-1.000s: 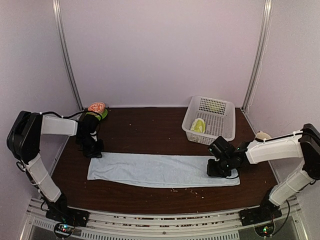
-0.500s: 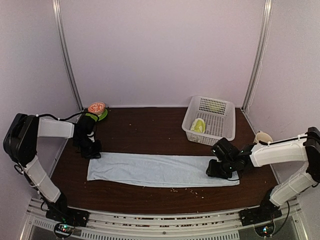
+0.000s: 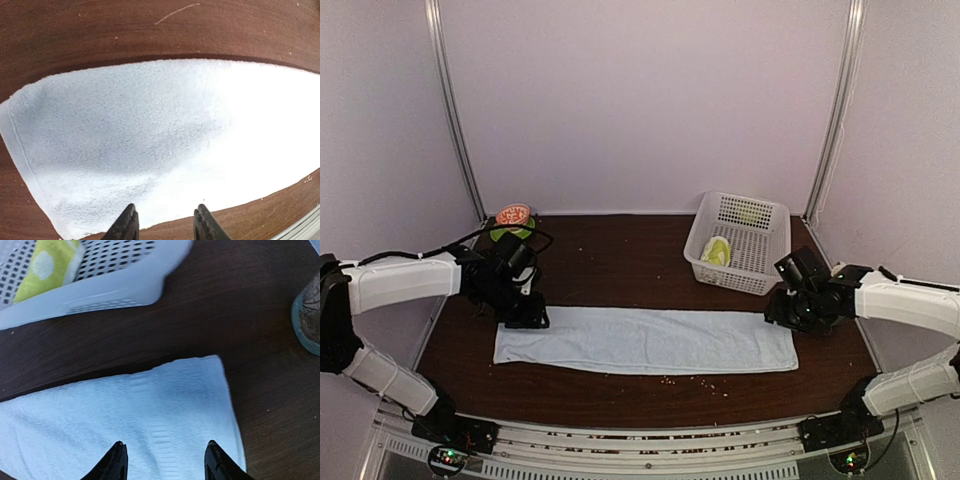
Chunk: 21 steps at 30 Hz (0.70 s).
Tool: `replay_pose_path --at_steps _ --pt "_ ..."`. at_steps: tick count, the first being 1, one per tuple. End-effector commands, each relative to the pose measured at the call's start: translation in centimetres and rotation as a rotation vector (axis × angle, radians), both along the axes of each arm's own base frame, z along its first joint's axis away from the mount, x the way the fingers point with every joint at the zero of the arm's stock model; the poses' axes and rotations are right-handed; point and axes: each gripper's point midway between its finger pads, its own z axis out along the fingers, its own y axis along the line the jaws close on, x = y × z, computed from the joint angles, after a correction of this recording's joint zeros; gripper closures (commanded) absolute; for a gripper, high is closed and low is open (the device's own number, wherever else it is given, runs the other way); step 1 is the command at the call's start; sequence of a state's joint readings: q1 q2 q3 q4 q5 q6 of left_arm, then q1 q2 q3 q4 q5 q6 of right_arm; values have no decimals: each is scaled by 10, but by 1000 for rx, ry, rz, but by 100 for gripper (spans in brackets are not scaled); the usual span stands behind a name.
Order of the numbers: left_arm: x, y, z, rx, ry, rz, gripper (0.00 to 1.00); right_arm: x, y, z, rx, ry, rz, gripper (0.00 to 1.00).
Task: Roll the towels
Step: Pick up the towel from the center of the board.
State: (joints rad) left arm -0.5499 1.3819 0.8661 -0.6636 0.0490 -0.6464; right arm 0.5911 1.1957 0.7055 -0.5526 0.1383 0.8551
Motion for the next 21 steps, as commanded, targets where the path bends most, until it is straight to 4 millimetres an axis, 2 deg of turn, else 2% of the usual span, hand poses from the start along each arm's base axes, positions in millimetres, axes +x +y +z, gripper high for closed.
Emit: replay_pose_path --at_steps 1,5,10,13,21 --pt "1 -12 -3 6 -5 -12 63 -14 -42 -25 -89 72 -88 47" --pt "-2 -19 -12 20 4 -40 65 -26 -51 -35 -109 122 -117 44" --pt "-5 -15 -15 31 -6 -40 65 -46 -66 -52 -133 191 -151 38" --pt "-4 -15 -12 19 -21 -39 65 -57 -66 -62 -116 237 -145 38" --pt "2 -21 13 -25 -85 -48 65 -67 -56 -64 -73 335 -139 40"
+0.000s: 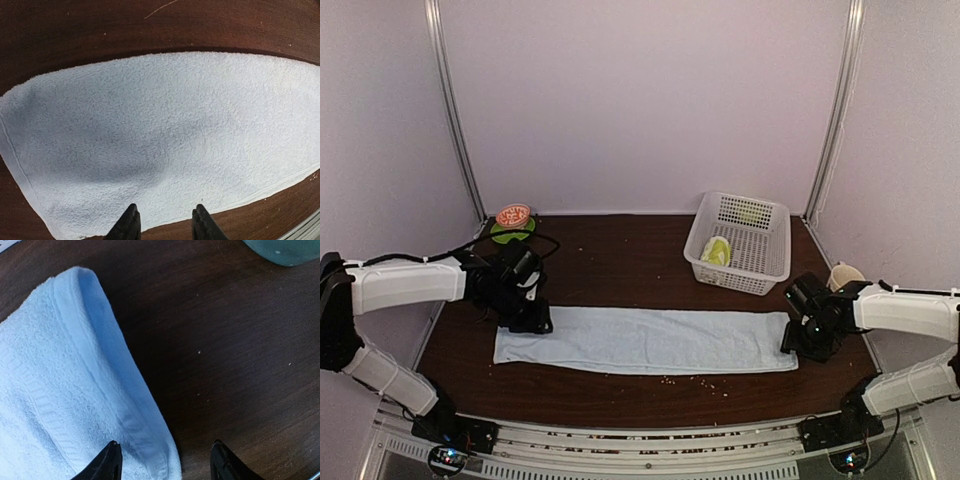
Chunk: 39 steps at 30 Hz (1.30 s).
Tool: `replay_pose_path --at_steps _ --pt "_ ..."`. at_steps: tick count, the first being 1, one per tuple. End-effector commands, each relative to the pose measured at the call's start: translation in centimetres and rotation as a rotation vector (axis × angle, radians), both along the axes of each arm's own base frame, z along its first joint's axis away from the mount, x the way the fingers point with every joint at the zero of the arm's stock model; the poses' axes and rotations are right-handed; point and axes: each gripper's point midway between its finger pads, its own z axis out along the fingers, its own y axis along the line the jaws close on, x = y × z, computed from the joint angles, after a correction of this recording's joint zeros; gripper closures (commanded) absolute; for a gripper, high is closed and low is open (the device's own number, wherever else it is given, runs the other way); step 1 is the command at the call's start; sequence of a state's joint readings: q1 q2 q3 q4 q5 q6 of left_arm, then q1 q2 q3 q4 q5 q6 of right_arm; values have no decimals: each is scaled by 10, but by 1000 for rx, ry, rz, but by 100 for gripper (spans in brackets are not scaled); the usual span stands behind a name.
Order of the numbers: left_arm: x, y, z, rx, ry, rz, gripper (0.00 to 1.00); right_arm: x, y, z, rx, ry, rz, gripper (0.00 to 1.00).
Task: Roll the towels
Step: Pick up the towel from the center of the board.
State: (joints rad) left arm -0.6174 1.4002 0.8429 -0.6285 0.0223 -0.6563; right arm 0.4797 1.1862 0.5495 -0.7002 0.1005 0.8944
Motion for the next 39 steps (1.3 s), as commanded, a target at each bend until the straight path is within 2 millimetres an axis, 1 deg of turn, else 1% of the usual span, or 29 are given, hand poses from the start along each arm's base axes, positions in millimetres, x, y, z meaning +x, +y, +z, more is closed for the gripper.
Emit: replay_pose_path --at_steps 1,5,8,11,13,14,17,19,22,26,28,30,33,37,39 --pt "12 -9 28 -57 -89 -2 65 -8 8 -1 43 81 -15 40" --pt "16 -12 46 -89 -135 -2 65 -15 18 -9 96 143 -40 40" --pt "19 -12 55 -99 -162 -5 65 -19 19 -18 95 185 -60 42" --pt "20 -12 58 -98 -174 -15 65 -18 19 -18 95 186 -78 49" --pt "19 -12 57 -91 -172 -22 65 -19 17 -18 92 184 -87 59" --pt "19 -11 57 -87 -170 -26 66 -19 17 -17 92 178 -92 68" --pt "17 -11 58 -81 -170 -35 66 -18 14 -14 94 145 -115 87" --pt "17 -10 60 -78 -174 -37 66 -15 10 -8 83 116 -124 100" --pt "17 -9 62 -76 -178 -38 66 -6 0 13 23 52 -117 100" --pt "17 -9 62 -75 -174 -40 66 7 -10 52 -39 -42 -50 100" --pt "17 -10 58 -73 -164 -38 67 12 -10 71 -54 -83 -3 100" --pt "15 -9 54 -69 -151 -36 67 18 -6 87 -52 -117 66 100" --pt "13 -8 50 -69 -135 -26 68 18 -4 106 -66 -136 154 100" --pt "10 -8 46 -78 -118 -10 68 16 -9 133 -101 -183 219 100" --pt "9 -10 45 -81 -110 -5 68 16 -9 147 -96 -219 251 100"
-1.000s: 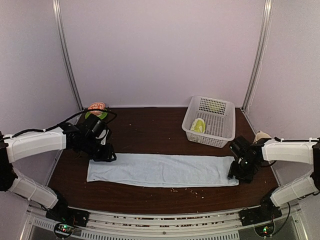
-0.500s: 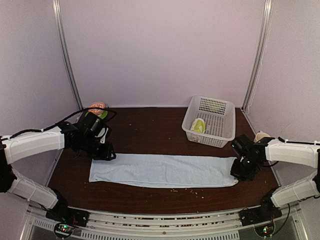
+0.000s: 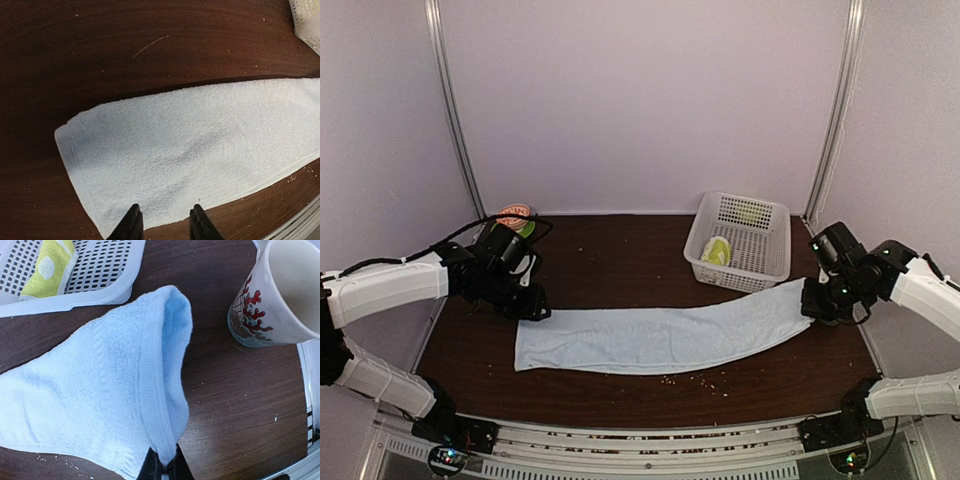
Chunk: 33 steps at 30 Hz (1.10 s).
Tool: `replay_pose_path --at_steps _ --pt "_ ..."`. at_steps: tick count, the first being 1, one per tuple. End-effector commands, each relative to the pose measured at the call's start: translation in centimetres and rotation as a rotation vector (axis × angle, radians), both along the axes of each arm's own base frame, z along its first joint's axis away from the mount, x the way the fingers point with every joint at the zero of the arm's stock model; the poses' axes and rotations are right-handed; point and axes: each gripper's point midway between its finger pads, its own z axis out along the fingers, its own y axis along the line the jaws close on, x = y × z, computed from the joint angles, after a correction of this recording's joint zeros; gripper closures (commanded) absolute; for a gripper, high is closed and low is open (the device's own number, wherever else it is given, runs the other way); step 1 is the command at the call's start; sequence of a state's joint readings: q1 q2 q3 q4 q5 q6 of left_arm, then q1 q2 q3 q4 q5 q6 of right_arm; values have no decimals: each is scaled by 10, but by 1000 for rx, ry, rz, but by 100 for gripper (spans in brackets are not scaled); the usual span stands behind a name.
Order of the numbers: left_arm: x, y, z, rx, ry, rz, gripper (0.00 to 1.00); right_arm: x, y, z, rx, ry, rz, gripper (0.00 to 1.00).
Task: Roll the towels
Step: Pick up the towel from the center of the board, then fold the towel at the center of the board.
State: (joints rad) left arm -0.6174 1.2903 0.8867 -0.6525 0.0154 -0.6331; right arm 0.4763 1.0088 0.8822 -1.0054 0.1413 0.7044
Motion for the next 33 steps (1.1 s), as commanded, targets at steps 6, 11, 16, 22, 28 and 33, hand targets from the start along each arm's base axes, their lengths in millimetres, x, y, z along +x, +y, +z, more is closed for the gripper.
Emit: replay_pose_path --at_steps 6,11,16,22,28,33 --pt "-1 -20 -2 -23 23 -2 69 -7 11 65 0 -128 207 100" --pt "-1 -29 -2 -20 25 -6 69 1 55 88 88 -189 304 100" --pt "-1 -28 3 -27 10 5 69 15 116 101 149 -226 394 100" --pt "-4 -9 18 -2 -38 55 69 36 208 127 287 -312 474 100" --pt "-13 21 42 26 -127 131 68 48 293 117 326 -291 562 100" --pt "-25 41 54 10 -183 171 68 49 348 103 334 -263 634 100"
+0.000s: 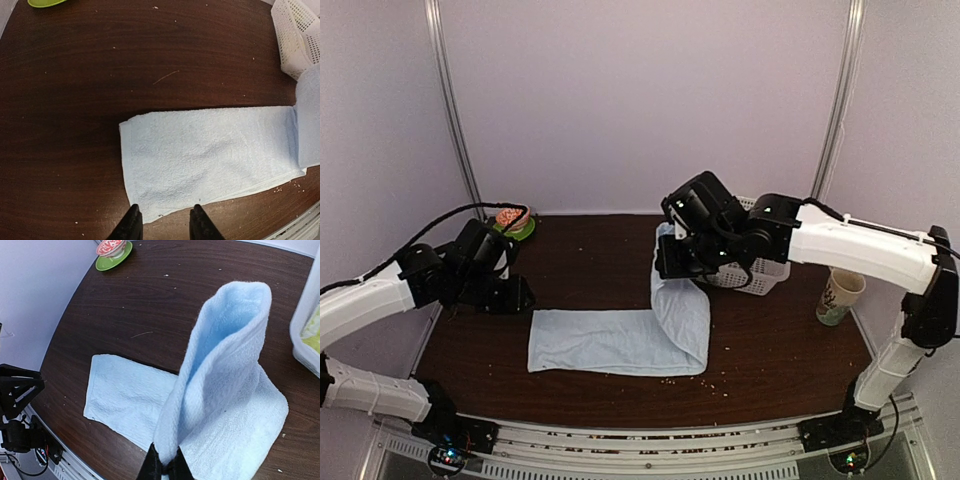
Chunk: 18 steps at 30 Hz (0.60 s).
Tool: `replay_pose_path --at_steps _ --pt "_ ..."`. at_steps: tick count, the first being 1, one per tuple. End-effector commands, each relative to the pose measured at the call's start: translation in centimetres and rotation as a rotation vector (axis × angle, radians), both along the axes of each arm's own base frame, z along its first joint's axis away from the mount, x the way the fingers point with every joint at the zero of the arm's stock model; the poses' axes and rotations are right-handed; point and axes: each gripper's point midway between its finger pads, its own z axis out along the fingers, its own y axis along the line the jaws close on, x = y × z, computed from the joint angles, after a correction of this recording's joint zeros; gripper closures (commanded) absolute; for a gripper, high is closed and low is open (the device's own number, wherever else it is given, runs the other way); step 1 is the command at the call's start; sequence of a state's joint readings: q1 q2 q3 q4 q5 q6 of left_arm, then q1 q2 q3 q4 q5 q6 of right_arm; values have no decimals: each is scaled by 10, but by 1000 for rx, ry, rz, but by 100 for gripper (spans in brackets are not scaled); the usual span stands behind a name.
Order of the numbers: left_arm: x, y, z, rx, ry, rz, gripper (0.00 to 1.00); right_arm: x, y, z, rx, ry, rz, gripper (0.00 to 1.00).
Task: Roll the towels
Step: Fold the towel at the center of the board.
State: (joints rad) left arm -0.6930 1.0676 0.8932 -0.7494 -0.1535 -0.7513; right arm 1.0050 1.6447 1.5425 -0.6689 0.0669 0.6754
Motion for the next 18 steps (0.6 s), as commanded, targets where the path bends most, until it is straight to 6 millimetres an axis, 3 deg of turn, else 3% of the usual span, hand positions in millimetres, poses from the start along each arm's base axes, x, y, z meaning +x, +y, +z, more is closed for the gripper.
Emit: replay_pose_path --at_steps 1,7,18 --pt "-11 24 0 30 -28 60 68 0 51 6 58 -15 63 100" --pt "-22 36 -4 43 -24 75 67 -2 90 -12 45 14 127 100" --pt "-25 46 -10 64 -26 104 67 -6 123 -45 9 71 155 100"
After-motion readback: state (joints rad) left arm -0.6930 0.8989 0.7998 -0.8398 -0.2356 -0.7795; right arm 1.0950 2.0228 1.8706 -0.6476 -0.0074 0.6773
